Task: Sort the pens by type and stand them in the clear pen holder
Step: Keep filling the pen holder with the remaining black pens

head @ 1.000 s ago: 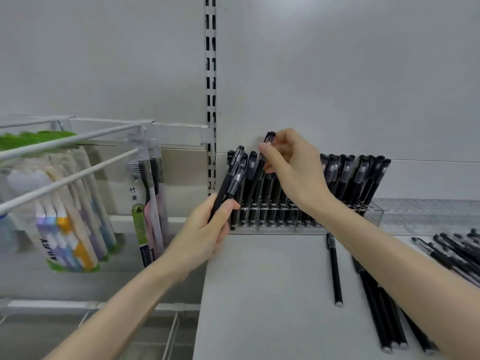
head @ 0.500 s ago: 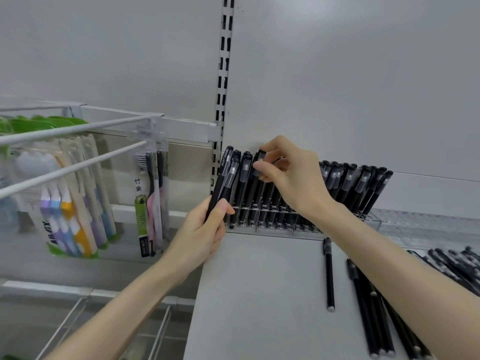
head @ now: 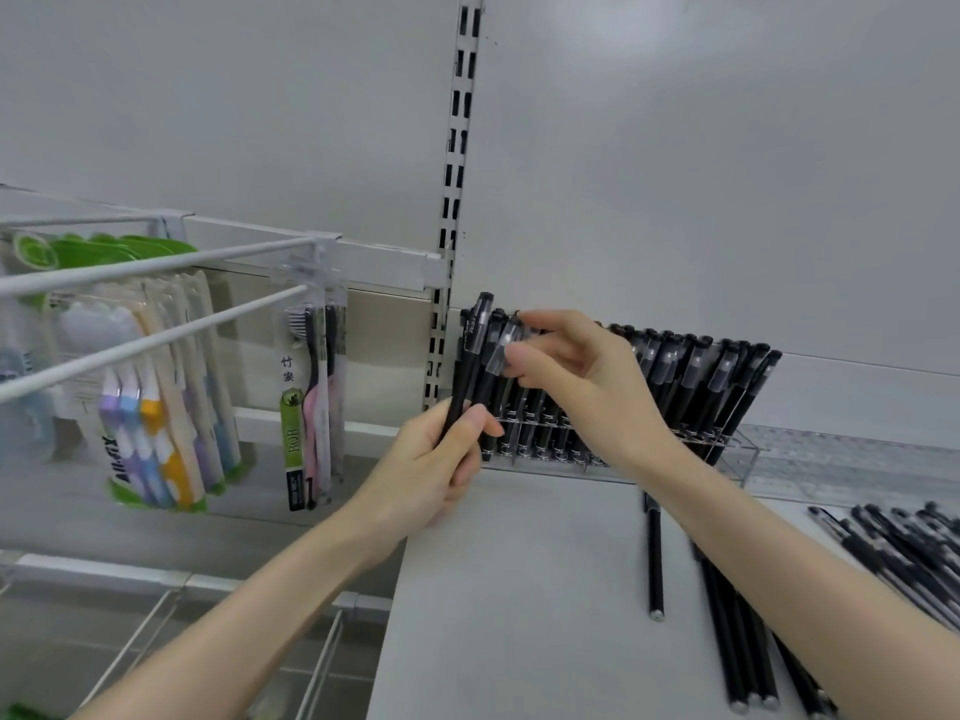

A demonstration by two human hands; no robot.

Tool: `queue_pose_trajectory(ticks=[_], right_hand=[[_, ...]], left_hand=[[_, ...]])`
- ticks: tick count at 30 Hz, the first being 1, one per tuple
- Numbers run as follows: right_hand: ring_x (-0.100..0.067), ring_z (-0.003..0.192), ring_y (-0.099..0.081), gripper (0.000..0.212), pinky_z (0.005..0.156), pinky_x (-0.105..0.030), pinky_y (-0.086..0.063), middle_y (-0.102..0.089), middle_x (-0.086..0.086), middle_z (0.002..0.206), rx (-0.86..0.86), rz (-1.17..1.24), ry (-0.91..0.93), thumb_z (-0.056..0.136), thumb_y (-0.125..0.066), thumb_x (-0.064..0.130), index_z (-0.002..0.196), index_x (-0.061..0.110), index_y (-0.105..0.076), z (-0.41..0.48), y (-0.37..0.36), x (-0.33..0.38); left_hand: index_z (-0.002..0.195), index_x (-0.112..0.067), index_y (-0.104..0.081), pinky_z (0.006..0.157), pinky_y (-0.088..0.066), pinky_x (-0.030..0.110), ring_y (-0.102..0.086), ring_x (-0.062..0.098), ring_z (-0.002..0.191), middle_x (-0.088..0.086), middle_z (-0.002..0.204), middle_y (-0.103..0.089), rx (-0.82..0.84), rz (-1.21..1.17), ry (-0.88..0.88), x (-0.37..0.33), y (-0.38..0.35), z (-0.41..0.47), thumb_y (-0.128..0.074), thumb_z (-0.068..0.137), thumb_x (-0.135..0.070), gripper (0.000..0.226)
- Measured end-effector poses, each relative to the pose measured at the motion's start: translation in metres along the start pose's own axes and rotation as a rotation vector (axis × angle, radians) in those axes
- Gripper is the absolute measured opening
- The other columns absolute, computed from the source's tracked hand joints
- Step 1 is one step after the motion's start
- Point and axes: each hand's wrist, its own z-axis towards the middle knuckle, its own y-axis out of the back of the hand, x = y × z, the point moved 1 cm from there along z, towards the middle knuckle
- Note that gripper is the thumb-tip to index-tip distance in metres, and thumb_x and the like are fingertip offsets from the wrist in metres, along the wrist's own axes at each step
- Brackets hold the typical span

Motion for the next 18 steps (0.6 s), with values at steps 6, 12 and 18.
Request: queue_pose_trajectory(ticks=[6, 12, 18], right_hand=[[-0.014, 0.068, -0.069, 0.025, 0.068, -0.026, -0.057, -0.066, -0.005, 0.075, -0.090, 0.205, -0.009, 0.086, -0.065, 0.003, 0.104, 0.015, -0.053, -0.007, 0.008, 0.004], [-0.021, 0.073, -0.069, 0.025, 0.074, -0.037, -0.058, -0.060, -0.001, 0.085, -0.267, 0.039, 0.105, 0.090, -0.062, 0.008, 0.102, 0.022, -0.046, 0.011, 0.031, 0.015], [-0.023, 0.077, -0.064, 0.028, 0.075, -0.045, -0.055, -0.060, 0.000, 0.088, -0.242, -0.148, 0.154, 0.090, -0.062, 0.014, 0.102, 0.031, -0.044, 0.019, 0.016, 0.002]], left_hand=[[0.096, -0.011, -0.057, 0.042, -0.030, 0.021, -0.038, 0.011, 0.046, 0.001, 0.058, -0.047, 0.076, 0.036, -0.022, -0.004, -0.014, 0.003, -0.039, 0.099, -0.029, 0.026], [0.096, -0.006, -0.054, 0.038, -0.022, 0.017, -0.025, 0.008, 0.044, -0.004, 0.055, -0.032, -0.084, 0.087, -0.004, -0.003, 0.010, 0.005, -0.040, 0.098, -0.029, 0.027], [0.089, -0.006, -0.049, 0.036, -0.019, 0.017, -0.018, 0.008, 0.043, -0.008, 0.051, -0.025, -0.126, 0.050, -0.047, -0.002, 0.008, 0.002, -0.033, 0.098, -0.035, 0.034]])
